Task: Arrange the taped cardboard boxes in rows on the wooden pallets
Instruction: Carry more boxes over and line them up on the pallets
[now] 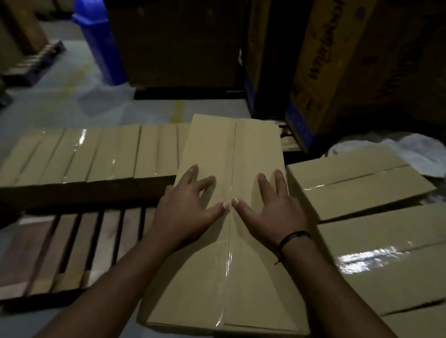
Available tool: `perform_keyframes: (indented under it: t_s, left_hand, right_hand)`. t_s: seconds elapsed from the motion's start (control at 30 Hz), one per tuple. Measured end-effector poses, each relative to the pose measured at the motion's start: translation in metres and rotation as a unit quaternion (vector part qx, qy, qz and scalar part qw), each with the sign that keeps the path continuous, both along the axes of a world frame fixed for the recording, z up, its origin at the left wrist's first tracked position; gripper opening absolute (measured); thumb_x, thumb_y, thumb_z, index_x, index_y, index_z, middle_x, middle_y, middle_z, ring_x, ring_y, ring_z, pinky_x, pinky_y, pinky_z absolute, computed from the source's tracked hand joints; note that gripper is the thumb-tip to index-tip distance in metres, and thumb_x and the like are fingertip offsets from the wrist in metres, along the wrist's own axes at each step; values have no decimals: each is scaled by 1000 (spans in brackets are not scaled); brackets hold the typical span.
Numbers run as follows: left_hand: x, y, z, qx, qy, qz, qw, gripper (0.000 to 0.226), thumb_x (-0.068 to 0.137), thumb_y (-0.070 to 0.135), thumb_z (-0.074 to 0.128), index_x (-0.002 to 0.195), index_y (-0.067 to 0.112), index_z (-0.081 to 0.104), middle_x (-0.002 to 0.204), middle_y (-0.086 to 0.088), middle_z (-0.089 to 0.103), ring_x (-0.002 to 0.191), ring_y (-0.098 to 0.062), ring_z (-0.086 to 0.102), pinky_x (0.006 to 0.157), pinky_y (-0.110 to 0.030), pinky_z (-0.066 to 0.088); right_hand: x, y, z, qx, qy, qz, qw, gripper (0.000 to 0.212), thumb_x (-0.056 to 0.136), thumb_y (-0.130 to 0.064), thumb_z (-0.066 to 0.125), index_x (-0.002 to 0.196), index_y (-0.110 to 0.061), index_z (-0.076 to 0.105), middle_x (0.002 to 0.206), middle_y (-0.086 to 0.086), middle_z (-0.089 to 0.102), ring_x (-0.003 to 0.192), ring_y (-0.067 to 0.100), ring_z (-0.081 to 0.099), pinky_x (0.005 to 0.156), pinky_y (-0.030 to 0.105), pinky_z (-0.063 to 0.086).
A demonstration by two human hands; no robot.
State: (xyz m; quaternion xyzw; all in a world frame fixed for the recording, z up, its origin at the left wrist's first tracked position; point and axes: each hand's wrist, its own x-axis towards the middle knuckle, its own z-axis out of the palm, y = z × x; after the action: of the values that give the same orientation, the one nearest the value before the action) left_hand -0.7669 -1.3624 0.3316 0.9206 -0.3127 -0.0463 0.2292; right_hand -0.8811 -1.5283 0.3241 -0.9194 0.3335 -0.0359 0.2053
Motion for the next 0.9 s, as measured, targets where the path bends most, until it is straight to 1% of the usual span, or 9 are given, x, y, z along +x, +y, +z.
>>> perform_keyframes:
  t_s: [0.1,0.23,0.37,0.5,0.6,0.7,0.8,0.9]
  left_hand:
    - [35,43,-5,18,0,16,1000,79,81,78,59,151,43,45,169,9,19,146,-38,35,111,-50,38]
    - [74,77,-14,19,6,18,1000,78,82,77,59,150,41,47,170,7,19,144,-37,38,111,-47,36]
    - [104,84,-27,28,27,11,999,81,82,77,58,153,42,42,170,8,14,143,-41,36,109,-50,39]
    - [128,71,-51,47,32,2,998,87,82,81,55,157,43,34,171,6,7,142,-44,34,107,-50,40]
    - [144,55,-84,71,50,-3,996,94,80,87,50,159,44,25,172,7,-1,145,-46,28,111,-53,37]
    - [167,35,-126,94,84,4,992,100,77,93,46,160,45,20,171,9,-7,148,-48,22,114,-58,33]
    - [193,15,-174,107,102,16,989,104,73,98,42,160,45,19,171,9,-10,151,-45,21,116,-60,30]
    - [215,-6,-224,110,124,29,986,104,73,96,46,160,46,20,170,11,-12,153,-44,16,116,-60,30]
  right_hand:
    - [40,42,-12,15,9,15,1000,99,77,-94,31,159,-43,10,170,-9,-6,147,42,29,112,54,39]
    - [75,77,-15,17,16,34,999,95,82,-90,36,160,-41,12,170,-8,-6,148,40,28,114,52,34]
    - [102,82,-23,13,26,36,999,96,80,-91,36,160,-43,13,170,-9,-5,148,39,29,114,51,35]
    - [128,67,-46,14,31,39,999,98,80,-91,39,160,-41,14,171,-8,-5,147,39,30,113,51,36]
    - [147,48,-76,22,43,40,998,100,79,-91,40,160,-41,11,170,-10,-9,147,40,28,110,51,39]
    - [172,24,-116,36,57,54,996,102,77,-93,38,160,-42,9,169,-13,-15,148,42,27,109,53,41]
    - [201,-1,-163,60,79,76,992,102,78,-92,40,161,-41,8,168,-13,-19,148,43,25,110,53,40]
    - [230,-25,-215,82,99,93,987,103,78,-92,40,161,-40,7,167,-13,-22,149,44,24,111,54,40]
